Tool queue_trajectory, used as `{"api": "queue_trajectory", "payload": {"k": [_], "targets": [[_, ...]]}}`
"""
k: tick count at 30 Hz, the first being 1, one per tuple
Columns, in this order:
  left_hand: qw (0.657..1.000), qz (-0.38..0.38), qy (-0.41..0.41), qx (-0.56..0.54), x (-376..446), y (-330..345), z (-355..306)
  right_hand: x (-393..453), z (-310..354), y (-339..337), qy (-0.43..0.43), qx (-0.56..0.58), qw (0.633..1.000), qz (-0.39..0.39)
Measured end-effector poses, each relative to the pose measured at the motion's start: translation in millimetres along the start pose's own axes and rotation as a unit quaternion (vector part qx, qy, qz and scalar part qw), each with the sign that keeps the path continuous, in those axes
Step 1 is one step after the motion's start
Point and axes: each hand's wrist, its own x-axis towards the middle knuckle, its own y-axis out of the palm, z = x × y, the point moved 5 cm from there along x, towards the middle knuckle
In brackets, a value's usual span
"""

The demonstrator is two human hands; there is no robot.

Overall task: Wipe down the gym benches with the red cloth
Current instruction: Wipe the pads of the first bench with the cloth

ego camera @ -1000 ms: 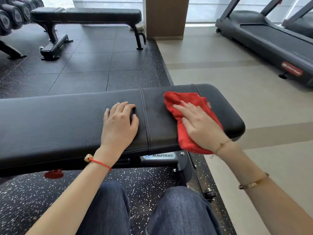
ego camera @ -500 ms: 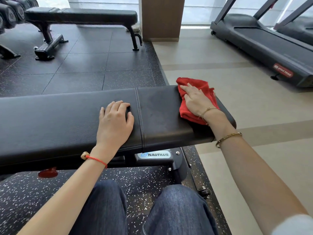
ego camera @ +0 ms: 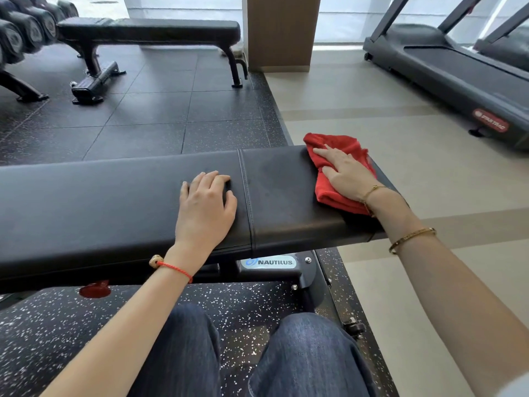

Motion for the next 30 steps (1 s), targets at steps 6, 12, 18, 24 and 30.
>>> {"api": "queue_trajectory", "payload": {"k": [6, 12, 18, 24, 30], "targets": [[1.000, -0.009, 0.001, -0.005, 0, 0, 0, -7, 14, 2, -0.015, 0.006, 1.000, -0.017], [1.000, -0.013, -0.003, -0.012, 1, 1, 2, -24, 75, 31, -0.119, 0.042, 0.992, 0.018], [0.998, -0.024, 0.008, -0.053, 3, -14, 16, -11, 125, 62, -0.184, 0.035, 0.980, 0.064], [0.999, -0.045, -0.003, -0.004, -7, -39, 60, 35, 133, 70, -0.153, -0.031, 0.983, 0.099], [0.999, -0.044, -0.011, 0.001, -9, -49, 92, 13, 154, 83, -0.200, 0.001, 0.974, 0.109]]}}
